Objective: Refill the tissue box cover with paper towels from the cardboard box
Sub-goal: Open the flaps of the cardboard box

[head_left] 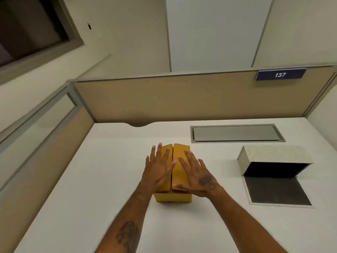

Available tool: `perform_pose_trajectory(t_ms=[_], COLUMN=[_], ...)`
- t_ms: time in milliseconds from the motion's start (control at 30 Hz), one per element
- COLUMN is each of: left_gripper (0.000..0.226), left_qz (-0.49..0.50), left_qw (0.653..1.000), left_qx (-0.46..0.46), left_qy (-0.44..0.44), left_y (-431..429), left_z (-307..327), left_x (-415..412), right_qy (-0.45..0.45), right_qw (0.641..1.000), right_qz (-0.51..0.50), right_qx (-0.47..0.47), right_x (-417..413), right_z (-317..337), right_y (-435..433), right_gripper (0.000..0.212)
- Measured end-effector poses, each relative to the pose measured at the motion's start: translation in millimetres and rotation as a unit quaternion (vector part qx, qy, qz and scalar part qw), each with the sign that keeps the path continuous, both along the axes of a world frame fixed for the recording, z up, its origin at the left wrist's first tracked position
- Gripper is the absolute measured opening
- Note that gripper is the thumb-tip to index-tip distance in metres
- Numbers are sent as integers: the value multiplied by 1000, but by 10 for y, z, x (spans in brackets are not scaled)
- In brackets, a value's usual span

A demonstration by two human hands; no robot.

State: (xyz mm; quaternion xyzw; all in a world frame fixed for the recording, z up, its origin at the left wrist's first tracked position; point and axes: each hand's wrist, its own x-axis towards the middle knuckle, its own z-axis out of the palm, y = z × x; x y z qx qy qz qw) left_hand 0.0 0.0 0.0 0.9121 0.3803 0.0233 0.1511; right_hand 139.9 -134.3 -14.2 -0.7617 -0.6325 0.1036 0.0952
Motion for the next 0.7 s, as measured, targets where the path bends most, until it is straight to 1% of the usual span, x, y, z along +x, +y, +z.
perform_pose_trajectory(t_ms=[67, 167, 300, 433, 633, 700], left_gripper=[74, 72, 64, 62, 60, 59], left_qz=[-14, -49, -16, -4, -21, -27], left_qw=[999, 997, 997, 997, 988, 986], left_qx=[-36, -34, -77, -77, -139, -149], left_qy=[19, 53, 1, -2, -59, -63], left_y=[25, 18, 36, 37, 86, 152], left_z=[-124, -346, -483, -532, -384, -291], left_x=[-23, -47, -27, -27, -87, -138], right_qy=[16, 21, 24, 41, 37, 43], right_qw=[1000, 999, 999, 998, 998, 998], right_qz=[2, -3, -4, -5, 3, 15], right_qx=[-23, -34, -42, -46, -51, -51], right_x=[-123, -201, -193, -217, -187, -153], right_z=[-105, -281, -409, -488, -401, -314], right_y=[55, 83, 135, 142, 145, 133], right_gripper=[110, 114, 115, 108, 99, 93])
